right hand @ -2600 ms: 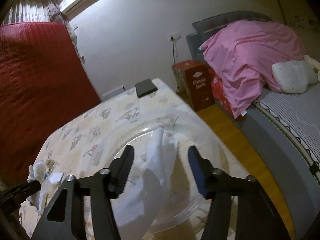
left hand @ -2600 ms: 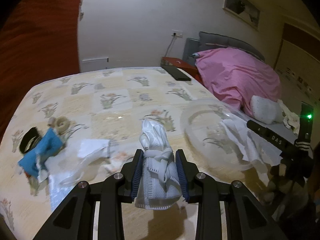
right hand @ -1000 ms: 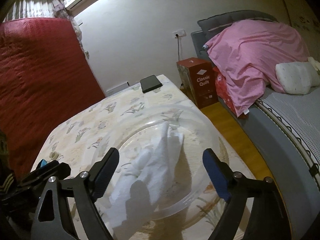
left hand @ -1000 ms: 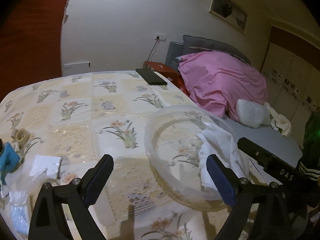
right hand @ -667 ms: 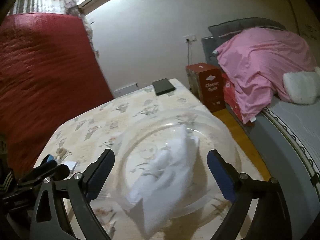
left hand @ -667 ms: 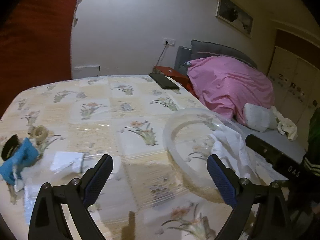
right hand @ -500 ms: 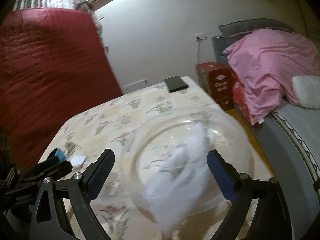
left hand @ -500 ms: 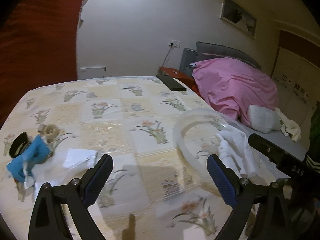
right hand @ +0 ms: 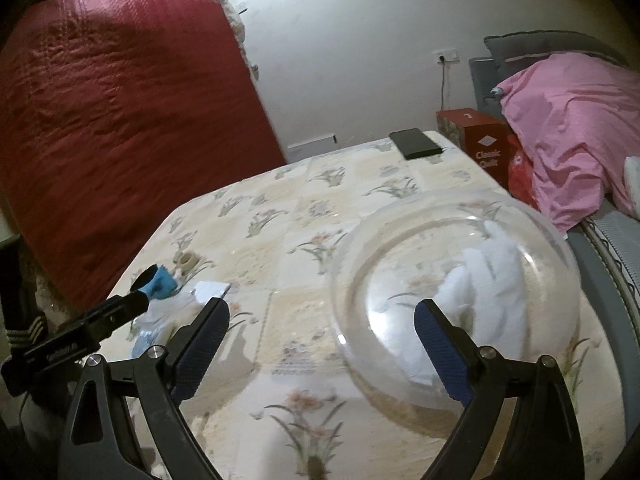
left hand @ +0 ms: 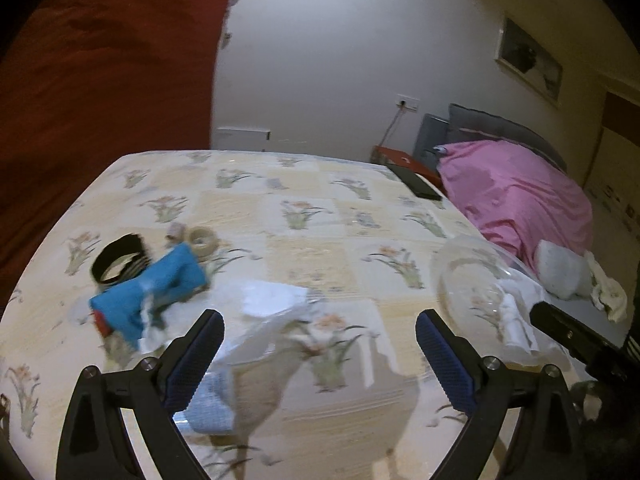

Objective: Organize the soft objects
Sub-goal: 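Move both open grippers back toward the pile of soft items, then lower the right gripper onto the blue knitted item and close on it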

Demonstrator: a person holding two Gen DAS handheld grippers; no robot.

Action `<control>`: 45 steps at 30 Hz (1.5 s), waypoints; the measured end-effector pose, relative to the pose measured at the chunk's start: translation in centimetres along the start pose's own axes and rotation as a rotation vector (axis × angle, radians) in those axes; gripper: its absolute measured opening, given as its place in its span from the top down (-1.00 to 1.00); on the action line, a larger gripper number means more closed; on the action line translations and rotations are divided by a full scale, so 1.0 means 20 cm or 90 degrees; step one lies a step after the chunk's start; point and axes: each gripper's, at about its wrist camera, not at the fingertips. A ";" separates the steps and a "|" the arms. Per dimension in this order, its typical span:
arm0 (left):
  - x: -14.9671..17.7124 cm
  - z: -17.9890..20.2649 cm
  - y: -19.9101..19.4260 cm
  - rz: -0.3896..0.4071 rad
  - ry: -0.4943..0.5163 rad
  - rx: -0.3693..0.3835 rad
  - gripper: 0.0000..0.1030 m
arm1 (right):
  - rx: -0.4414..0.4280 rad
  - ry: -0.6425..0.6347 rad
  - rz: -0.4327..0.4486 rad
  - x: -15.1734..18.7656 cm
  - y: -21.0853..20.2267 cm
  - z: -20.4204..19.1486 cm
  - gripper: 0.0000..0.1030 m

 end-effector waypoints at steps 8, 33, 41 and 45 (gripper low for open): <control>0.03 -0.16 -0.02 -0.006 -0.029 -0.022 -0.92 | -0.015 -0.019 -0.025 0.04 0.04 -0.11 -0.83; -0.11 -0.53 0.09 -0.011 -0.048 -0.101 -0.88 | -0.050 -0.054 -0.080 0.09 0.20 -0.36 -0.83; -0.15 -0.54 0.21 -0.044 -0.024 -0.093 -0.54 | -0.056 -0.058 -0.099 0.11 0.26 -0.38 -0.83; -0.16 -0.53 0.25 -0.059 -0.011 -0.091 -0.48 | -0.059 -0.061 -0.106 0.12 0.28 -0.40 -0.83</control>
Point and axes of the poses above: each gripper's, at about its wrist camera, not at the fingertips, and y roughly the way its jaws point, z to its right, x to its underside, and after that the axes turned 4 degrees about -z, right-handed
